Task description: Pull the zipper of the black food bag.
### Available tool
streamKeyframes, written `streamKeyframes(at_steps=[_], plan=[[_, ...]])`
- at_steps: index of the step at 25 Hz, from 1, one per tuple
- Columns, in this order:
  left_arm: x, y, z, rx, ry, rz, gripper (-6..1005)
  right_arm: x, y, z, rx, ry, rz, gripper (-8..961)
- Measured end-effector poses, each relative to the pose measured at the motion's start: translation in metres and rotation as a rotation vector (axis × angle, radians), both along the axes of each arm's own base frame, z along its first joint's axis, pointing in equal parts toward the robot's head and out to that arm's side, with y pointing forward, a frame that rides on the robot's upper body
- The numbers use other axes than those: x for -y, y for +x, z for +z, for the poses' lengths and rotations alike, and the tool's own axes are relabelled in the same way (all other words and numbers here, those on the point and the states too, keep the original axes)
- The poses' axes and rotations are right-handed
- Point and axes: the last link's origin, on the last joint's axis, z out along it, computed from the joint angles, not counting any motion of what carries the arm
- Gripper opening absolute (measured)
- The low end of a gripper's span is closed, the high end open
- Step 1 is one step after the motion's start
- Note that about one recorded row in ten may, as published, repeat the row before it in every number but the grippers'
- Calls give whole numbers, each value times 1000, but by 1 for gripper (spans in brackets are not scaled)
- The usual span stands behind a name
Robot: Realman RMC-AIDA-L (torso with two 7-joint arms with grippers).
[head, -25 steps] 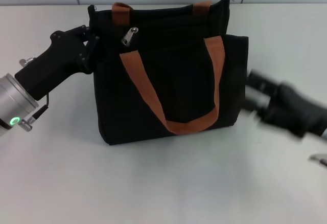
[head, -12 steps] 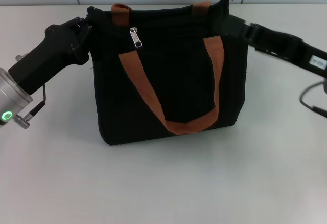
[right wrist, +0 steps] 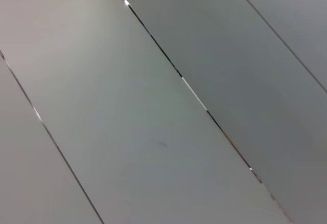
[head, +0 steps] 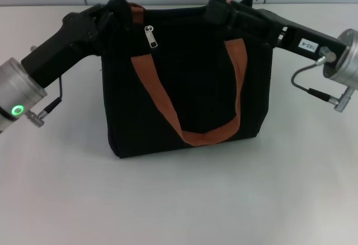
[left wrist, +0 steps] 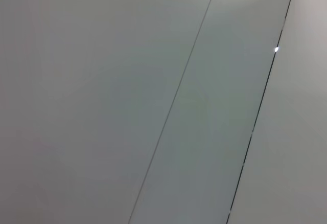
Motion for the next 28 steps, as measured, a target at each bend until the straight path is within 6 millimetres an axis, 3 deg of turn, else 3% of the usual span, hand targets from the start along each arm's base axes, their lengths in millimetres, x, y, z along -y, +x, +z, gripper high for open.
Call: streamKeyframes(at_steps=[9, 28], plan=[[-13, 17, 1, 1, -12, -40, 38, -7, -7, -25, 77, -56, -22, 832], [-25, 38, 0, 3, -19, -103, 53, -8, -12, -31, 59, -112, -55, 831]])
